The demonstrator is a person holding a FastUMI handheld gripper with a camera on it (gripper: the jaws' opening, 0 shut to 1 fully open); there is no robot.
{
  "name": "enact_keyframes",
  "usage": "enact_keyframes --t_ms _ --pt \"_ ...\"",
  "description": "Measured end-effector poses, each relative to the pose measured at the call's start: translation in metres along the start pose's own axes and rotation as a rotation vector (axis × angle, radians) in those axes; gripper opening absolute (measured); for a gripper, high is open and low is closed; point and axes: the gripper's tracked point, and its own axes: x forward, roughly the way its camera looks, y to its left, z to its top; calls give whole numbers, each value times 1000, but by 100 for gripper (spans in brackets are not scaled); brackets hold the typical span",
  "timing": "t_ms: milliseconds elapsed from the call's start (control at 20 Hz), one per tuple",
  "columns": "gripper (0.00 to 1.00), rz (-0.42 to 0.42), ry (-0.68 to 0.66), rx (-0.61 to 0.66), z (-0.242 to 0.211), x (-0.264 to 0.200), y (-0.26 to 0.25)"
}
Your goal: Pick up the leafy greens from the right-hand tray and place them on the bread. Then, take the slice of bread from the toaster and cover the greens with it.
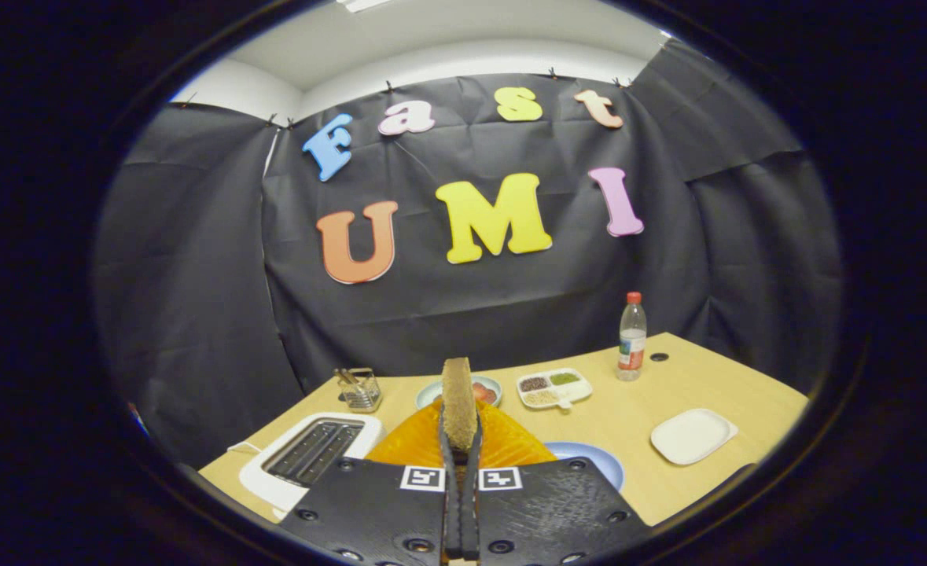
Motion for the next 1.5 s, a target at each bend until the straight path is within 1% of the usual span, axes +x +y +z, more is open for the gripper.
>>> enact_keyframes --t_ms 200,350,550,700,800,900,950,1050,1250,1300,1500 --pt "1 -13 68 58 -41 30 -20" --pt "1 -23 104 162 -63 47 -34" --pt "1 -29 131 275 -80 55 -52" --pt "1 -16 154 310 -93 56 -61" --pt "2 -37 169 315 -99 55 -75" --pt "12 -45 188 291 -103 55 -87" --pt "16 -55 192 275 -105 58 -95" --pt "27 -58 216 260 -111 58 -104" --pt "55 -61 245 244 -115 57 -117" --pt "69 -64 242 229 -114 58 -121" --pt "86 -55 185 200 -90 46 -127"
